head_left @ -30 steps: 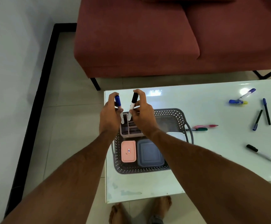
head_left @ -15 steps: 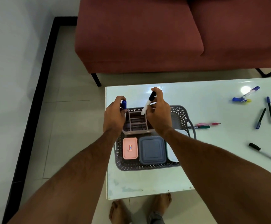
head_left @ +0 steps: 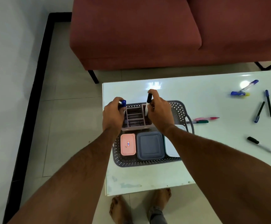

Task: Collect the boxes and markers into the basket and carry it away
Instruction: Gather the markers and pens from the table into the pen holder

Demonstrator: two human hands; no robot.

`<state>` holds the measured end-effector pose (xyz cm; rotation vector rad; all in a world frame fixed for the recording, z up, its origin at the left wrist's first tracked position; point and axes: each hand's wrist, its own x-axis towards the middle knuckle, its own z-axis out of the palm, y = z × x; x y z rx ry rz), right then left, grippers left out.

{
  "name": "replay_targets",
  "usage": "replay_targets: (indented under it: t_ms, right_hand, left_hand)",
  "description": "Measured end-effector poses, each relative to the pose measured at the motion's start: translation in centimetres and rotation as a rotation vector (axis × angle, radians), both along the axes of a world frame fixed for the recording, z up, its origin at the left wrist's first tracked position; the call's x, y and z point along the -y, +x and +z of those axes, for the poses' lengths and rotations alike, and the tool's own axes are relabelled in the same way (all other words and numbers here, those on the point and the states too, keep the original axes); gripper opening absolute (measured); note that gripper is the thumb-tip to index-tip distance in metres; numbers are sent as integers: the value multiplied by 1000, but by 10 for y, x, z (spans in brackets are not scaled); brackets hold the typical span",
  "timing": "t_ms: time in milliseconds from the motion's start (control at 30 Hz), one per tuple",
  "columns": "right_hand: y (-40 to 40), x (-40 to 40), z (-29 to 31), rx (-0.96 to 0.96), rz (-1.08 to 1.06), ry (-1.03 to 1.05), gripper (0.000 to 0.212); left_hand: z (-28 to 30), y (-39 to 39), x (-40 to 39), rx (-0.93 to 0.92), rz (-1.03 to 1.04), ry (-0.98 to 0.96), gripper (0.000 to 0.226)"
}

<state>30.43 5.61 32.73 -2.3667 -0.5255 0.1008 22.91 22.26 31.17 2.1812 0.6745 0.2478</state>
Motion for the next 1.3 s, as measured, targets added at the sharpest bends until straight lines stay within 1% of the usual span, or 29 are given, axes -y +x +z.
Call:
replay_targets:
  t_ms: [67, 133, 233, 400, 533, 667, 800, 933, 1000, 1133, 1200, 1300]
  right_hand:
    - [-1, 2, -2, -1, 18, -18, 33]
    - [-1, 6, -5, 19, 20, -38, 27]
    - [0, 9, -9, 37, -21, -47, 32]
    - [3, 12, -8, -4, -32, -17, 37]
    - [1, 12, -4, -18, -15, -2, 37]
    - [1, 16, -2, -4, -14, -21, 34]
    - [1, 21, -2, 10, -22, -16, 35]
    - [2, 33, -3, -29, -48, -18, 39]
    - [2, 39, -2, -36, -64, -26, 38]
    - [1, 60, 5, 2, -129, -32, 36]
    - [3, 73, 7, 31, -159, -23, 34]
    - [5, 94, 9, 59, -189, -16, 30]
  left_hand:
    - [-3, 1, 0, 0, 11, 15, 26]
    - [-5, 2, 1, 2, 24, 33, 26]
    - [-6, 5, 3, -20, 55, 72, 26]
    - [-7, 6, 3, -79, 133, 74, 27]
    - [-7, 4, 4, -119, 174, 38, 29]
    - [-7, 4, 4, -143, 165, -10, 32]
    - [-5, 5, 7, -122, 145, 1, 37]
    - [0, 8, 11, -78, 133, -52, 41]
    - [2, 9, 12, -57, 166, -17, 40]
    - [13, 14, 26, 6, 279, 227, 34]
    - [21, 23, 39, 78, 260, 285, 34]
    - [32, 42, 67, 165, 162, 311, 36]
